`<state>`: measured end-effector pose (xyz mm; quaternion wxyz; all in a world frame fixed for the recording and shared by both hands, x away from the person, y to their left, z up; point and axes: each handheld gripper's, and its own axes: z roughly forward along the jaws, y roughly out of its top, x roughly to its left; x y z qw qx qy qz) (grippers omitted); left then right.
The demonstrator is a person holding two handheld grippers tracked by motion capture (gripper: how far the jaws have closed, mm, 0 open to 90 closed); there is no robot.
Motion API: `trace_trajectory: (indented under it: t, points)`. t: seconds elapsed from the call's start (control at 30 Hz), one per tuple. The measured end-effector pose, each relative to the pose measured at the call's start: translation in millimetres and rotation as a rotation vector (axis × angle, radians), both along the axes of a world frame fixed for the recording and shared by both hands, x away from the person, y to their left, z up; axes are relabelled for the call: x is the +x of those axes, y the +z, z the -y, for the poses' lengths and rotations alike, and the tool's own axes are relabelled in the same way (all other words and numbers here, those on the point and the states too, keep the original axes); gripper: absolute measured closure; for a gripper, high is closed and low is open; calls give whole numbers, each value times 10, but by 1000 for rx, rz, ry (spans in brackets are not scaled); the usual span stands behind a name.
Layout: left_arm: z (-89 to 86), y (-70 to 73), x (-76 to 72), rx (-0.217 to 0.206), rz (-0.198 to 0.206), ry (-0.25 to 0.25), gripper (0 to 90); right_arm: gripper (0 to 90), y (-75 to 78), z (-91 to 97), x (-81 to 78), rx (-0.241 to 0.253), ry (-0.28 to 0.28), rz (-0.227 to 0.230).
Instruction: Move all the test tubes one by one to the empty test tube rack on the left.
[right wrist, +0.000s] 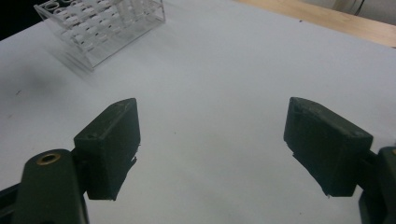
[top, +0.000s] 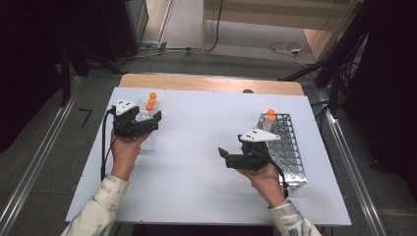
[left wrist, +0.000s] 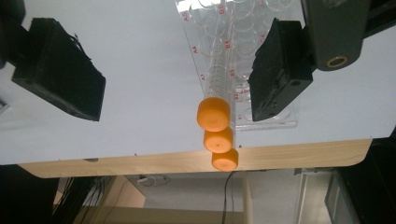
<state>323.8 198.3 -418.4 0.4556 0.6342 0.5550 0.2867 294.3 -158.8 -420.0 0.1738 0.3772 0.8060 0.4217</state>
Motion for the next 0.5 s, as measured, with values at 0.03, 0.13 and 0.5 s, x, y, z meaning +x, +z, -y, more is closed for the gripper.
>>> trace_trajectory:
  t: [0.03,0.13,0.5]
  points:
    - [-1,-6,-16,1,-2,1,186,171,7,17,3,0,-3,4]
    - [-14,-14,-61,1,-1,4,186,171,37,84,7,6,-18,14]
    - [58,6,-149,-3,3,-38,187,178,159,493,83,24,-158,53]
